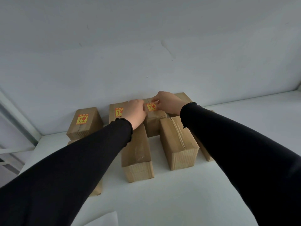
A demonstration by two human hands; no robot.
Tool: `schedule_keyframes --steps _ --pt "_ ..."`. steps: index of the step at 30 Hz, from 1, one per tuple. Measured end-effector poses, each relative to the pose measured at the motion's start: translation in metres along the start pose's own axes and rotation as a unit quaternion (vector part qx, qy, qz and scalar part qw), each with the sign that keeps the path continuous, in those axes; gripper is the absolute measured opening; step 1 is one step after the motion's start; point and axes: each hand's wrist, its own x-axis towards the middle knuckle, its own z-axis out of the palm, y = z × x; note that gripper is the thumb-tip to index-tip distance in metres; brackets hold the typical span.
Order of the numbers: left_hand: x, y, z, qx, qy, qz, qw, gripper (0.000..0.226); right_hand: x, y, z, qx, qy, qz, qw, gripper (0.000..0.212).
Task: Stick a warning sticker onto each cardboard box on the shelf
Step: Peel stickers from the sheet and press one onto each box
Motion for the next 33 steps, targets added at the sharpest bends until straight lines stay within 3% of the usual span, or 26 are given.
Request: schedule_keyframes --steps 9,16,24,33 --pt "-0.082 -0.015 -0.077 -0.008 0.036 0.08 0.996 0.014 -0.079 -0.036 -0.016 -0.02 0.08 0.011 0.997 0.023" --pt "-0.212 -0.038 -0.124 -0.033 0.028 0.076 0.996 0.01 -0.183 -0.119 -0.013 0.035 0.125 -0.068 0.989 0.02" --pt "-0.323 -0.102 -0.098 -0.022 -0.004 0.007 1.0 0.01 -0.255 -0.205 0.047 0.114 0.058 -0.098 0.987 0.02" --pt "-0.375 -0.162 -0.054 0.03 -0.038 -0.107 0.993 0.025 -0.268 -0.263 0.129 0.143 -0.016 -0.074 0.987 0.028"
